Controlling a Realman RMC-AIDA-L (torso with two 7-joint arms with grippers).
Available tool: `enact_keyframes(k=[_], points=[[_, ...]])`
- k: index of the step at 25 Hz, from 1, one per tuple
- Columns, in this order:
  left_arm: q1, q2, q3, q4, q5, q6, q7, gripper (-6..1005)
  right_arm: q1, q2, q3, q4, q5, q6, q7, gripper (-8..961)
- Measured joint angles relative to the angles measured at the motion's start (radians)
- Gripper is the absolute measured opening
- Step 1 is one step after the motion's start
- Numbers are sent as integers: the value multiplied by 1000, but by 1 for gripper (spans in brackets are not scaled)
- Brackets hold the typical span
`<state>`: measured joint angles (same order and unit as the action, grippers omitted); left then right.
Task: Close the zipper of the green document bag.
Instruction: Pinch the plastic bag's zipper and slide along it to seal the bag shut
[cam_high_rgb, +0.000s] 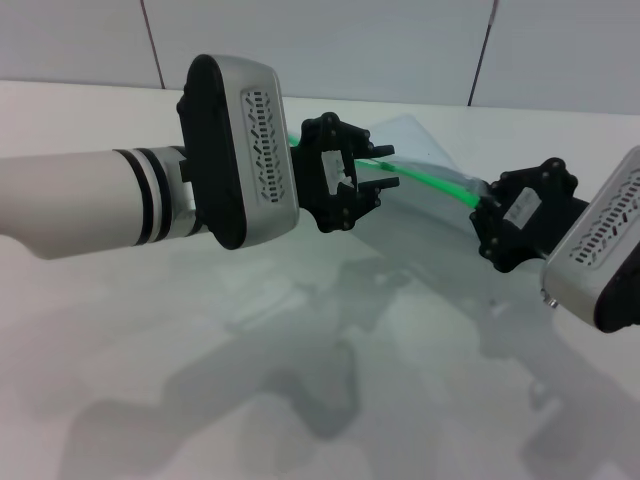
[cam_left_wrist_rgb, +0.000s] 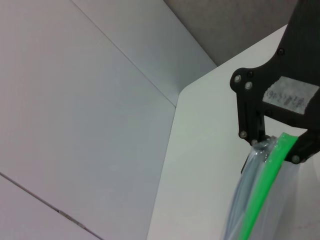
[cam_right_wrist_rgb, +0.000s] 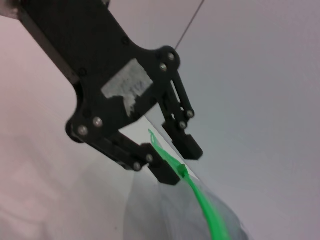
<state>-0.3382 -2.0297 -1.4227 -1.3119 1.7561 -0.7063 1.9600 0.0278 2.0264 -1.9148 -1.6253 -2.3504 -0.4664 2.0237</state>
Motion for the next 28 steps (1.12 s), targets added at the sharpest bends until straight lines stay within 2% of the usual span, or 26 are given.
enact_keyframes(k=[19,25,28], points=[[4,0,2,8,-11,1,1,230,-8,0,-9,-21,-4,0,-1,105],[8,0,2,11,-11,28,2,108,-8,0,-10,-23,-4,1,0,109],[9,0,5,16,-9,43,2,107,-8,0,-12,-26,-4,2,-1,111]])
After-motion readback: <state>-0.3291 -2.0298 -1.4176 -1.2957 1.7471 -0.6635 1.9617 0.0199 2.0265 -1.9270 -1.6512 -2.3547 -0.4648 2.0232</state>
